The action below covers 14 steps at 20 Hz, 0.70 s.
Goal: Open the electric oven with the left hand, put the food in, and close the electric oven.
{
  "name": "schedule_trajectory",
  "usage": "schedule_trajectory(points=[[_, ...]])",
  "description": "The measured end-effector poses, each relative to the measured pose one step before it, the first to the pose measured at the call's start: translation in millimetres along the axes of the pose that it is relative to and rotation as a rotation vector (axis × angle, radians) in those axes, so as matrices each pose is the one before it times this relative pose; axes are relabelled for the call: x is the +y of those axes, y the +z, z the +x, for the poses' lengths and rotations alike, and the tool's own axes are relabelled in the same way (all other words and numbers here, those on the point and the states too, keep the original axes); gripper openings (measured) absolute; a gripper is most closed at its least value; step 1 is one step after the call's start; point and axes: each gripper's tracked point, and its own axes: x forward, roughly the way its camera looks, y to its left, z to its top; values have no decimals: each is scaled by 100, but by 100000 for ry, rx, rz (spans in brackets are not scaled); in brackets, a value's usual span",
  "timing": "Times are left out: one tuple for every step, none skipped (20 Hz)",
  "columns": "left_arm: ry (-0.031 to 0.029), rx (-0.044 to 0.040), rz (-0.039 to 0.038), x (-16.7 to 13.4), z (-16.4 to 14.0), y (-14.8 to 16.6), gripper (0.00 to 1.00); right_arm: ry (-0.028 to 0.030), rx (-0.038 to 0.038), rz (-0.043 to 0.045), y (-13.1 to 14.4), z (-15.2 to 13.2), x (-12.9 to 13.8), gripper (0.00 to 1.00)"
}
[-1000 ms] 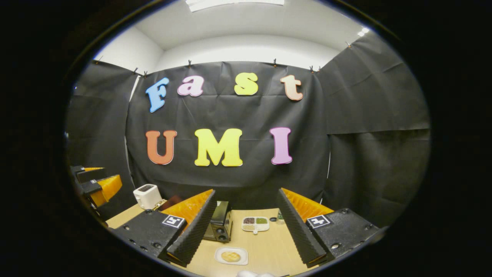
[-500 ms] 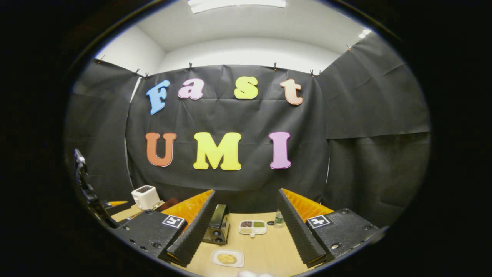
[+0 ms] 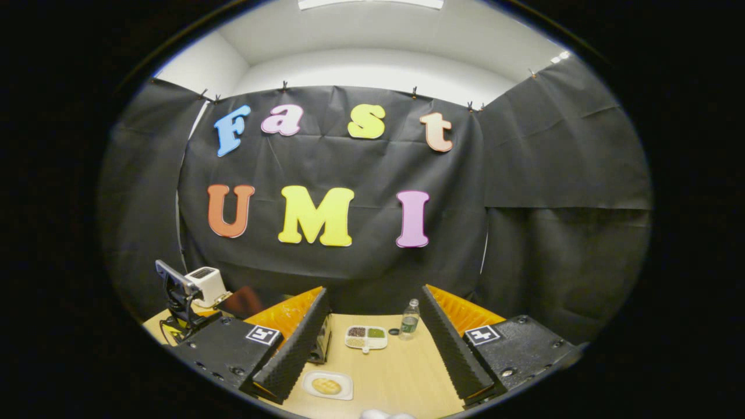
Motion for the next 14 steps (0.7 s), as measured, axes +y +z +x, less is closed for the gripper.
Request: schedule_trajectory(points=[[-222, 395, -356, -7, 903, -356, 94, -767, 936, -538, -237, 226, -221, 100], [92, 309, -76, -75, 860, -260, 95, -1160, 929, -525, -320, 164, -310, 100], [-17, 636, 139, -233, 705, -469, 95, -825, 634, -24, -152, 146, -264, 100], [-515, 1790, 696, -122, 808, -625, 95, -341, 744, 396, -115, 148, -48, 100], [182, 915, 245, 148, 617, -347, 95, -306, 802, -78, -126, 164, 38, 100], [161, 221, -482, 139, 416, -180, 95, -446, 235, -522, -94, 177, -110, 100], [84, 657, -324, -17, 379, -232, 96, -293, -97, -491, 153, 135, -63, 100], [36, 741, -329, 31, 502, -363, 95, 10, 26, -211, -20, 192, 148, 100], [200, 2661, -503, 27, 192, -614, 95, 296, 299, -157, -67, 74, 190, 100], [52, 3, -207, -4, -1, -210, 96, 340, 267, -117, -198, 29, 206, 100], [290, -1488, 358, 172, 224, 389, 98, 383, 176, -103, -16, 78, 157, 100], [186, 1172, -26, -36, -68, -302, 97, 225, 480, 97, -224, 68, 173, 100], [344, 109, -84, -23, -175, -33, 98, 293, 85, 213, -70, 24, 141, 100], [135, 181, -164, 112, -90, 124, 98, 184, 429, 135, -167, 35, 20, 100]])
